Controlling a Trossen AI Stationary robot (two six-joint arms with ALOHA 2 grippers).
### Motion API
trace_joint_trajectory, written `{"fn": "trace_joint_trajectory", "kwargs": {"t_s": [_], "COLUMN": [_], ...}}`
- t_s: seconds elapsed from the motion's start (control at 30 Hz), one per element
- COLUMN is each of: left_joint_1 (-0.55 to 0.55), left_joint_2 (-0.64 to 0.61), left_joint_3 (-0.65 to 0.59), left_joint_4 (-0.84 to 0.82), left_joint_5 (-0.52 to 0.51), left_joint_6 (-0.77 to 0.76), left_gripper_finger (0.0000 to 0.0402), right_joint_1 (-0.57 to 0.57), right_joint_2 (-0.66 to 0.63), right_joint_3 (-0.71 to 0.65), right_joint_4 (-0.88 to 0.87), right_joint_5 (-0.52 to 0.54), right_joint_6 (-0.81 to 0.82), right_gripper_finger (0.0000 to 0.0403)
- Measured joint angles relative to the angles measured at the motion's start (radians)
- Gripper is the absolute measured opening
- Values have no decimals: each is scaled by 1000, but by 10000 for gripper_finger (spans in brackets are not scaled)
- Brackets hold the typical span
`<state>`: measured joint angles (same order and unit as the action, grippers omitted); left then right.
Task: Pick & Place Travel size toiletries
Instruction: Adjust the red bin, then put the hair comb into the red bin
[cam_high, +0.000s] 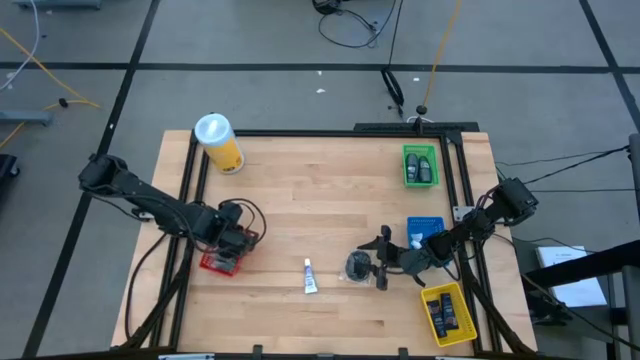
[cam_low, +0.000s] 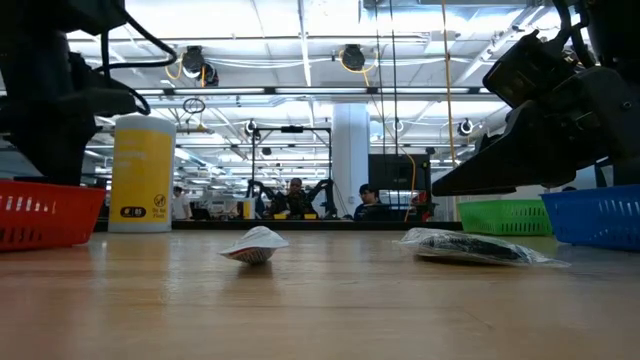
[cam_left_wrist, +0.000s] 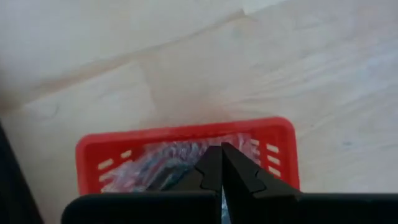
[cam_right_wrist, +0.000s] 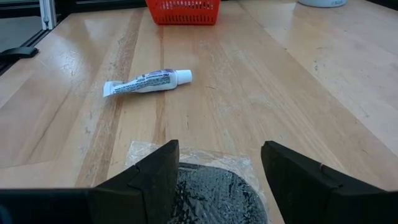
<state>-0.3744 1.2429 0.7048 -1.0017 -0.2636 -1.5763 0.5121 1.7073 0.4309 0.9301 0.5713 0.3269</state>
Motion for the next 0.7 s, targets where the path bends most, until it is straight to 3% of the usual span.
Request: {"fn": "trace_joint_trajectory", "kwargs": {"t_s": [0.43, 0.7], "left_joint_1": [34, 33], "left_joint_2": [-1, -1], "left_joint_3": [-84, -90], "left_joint_4": [3, -83], "left_joint_5": [-22, -55], "left_joint_6": [-16, 12], "left_gripper_finger": [1, 3], "right_joint_1": [0, 0], "right_joint_2": [0, 0], "right_joint_3": [0, 0], "right_joint_4": [-1, -1], "right_joint_5": [0, 0], "right_joint_6": [-2, -2], "right_gripper_finger": [222, 222]}}
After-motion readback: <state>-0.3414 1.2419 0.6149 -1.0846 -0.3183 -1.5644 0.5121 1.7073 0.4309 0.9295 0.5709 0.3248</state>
